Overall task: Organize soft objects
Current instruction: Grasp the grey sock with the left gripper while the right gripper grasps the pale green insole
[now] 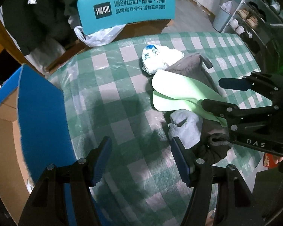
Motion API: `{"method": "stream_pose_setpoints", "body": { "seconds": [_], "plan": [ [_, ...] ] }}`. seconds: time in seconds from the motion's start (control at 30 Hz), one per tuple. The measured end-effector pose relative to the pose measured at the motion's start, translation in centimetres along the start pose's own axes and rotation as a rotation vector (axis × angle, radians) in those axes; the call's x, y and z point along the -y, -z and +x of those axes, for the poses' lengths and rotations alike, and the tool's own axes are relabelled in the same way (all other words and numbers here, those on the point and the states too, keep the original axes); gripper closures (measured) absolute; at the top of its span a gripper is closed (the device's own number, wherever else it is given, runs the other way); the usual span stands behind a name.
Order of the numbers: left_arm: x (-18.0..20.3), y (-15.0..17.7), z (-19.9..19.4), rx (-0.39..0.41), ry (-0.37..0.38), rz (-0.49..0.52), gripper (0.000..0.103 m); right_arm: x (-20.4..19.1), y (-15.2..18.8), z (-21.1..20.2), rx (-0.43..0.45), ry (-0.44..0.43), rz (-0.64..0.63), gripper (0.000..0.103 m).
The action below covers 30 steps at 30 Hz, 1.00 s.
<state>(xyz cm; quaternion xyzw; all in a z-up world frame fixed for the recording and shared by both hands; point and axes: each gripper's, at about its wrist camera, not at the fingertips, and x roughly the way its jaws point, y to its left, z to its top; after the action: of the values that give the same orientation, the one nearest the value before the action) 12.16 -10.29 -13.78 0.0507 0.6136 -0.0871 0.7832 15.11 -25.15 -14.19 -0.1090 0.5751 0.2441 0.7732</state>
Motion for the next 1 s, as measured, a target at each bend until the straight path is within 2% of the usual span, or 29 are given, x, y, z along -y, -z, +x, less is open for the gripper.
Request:
{"method": "stream_pose_setpoints", "body": {
  "seconds": [0.3, 0.37, 0.43, 0.57, 0.6, 0.87, 1.0],
  "plan": [
    [0.4, -0.4, 1.6, -0.031, 0.015, 0.016, 0.037, 0.2, 0.4, 2.1, -0.031, -0.006, -0.025, 0.045],
    [0.5, -0.5, 1.8, -0.035, 0.018, 0.018, 0.037, 0.2, 0.5, 2.1, -0.032, -0.011, -0.027, 0.048],
    [0.6, -0.5, 1.8, -0.037, 0.02, 0.019, 0.037, 0.1, 0.5, 2.0, -0.037, -0.035, -0.029, 0.065],
    [0.5, -0.5, 1.8, -0.038, 0.02, 0.015, 0.037, -0.3, 0.8, 1.8, -0.05, -0.057, -0.031, 0.083],
    [0.5, -0.5, 1.8, -0.037, 0.02, 0.014, 0.037, -0.3, 0.9, 1.7, -0.049, -0.064, -0.029, 0.091],
    [0.9, -0.4, 1.1, -0.022, 0.029, 0.015, 0.036, 0.4, 1.3, -0.8, 0.005, -0.077, 0.028, 0.094],
    [1.7, -0.5, 0.7, -0.006, 0.028, 0.022, 0.028, 1.7, 2.3, -2.2, 0.021, -0.068, 0.088, 0.094]
  ]
}}
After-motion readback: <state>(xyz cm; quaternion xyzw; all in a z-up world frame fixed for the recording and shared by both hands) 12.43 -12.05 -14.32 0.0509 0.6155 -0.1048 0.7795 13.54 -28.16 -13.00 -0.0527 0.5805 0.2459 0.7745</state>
